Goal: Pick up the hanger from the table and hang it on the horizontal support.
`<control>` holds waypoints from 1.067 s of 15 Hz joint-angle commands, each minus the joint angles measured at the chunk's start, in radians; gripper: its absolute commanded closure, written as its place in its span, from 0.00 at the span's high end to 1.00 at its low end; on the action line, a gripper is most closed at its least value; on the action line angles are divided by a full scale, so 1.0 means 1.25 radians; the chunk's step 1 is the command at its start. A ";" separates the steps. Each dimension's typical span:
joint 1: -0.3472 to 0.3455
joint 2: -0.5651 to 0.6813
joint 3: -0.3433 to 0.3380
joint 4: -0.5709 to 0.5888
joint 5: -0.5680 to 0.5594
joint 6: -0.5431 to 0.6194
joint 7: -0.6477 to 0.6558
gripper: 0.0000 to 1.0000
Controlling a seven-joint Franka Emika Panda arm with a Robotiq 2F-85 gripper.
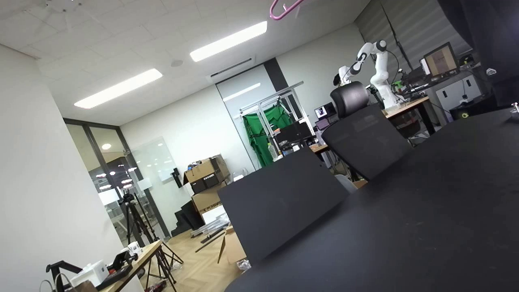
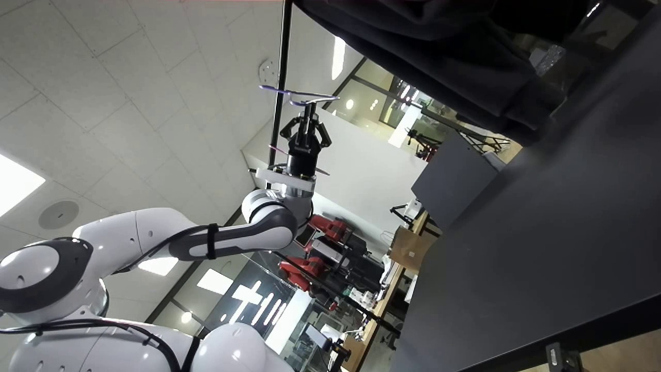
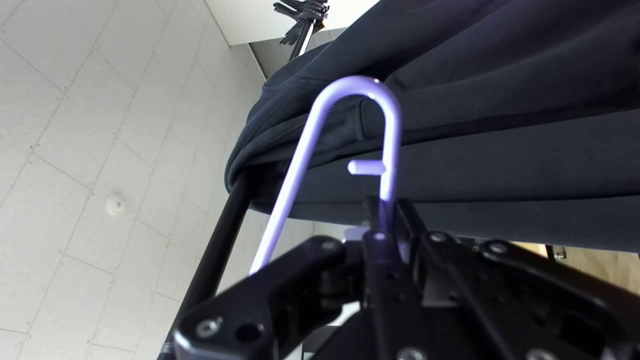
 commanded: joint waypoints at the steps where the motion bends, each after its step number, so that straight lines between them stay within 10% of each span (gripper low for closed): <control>1: 0.001 0.056 -0.016 0.057 -0.015 -0.005 0.003 0.02; 7: -0.006 0.106 -0.021 0.092 -0.010 -0.003 0.000 0.02; 8: -0.007 0.109 -0.021 0.096 0.001 -0.005 -0.004 0.33; 16: -0.001 0.002 -0.024 0.030 0.008 0.040 -0.047 0.81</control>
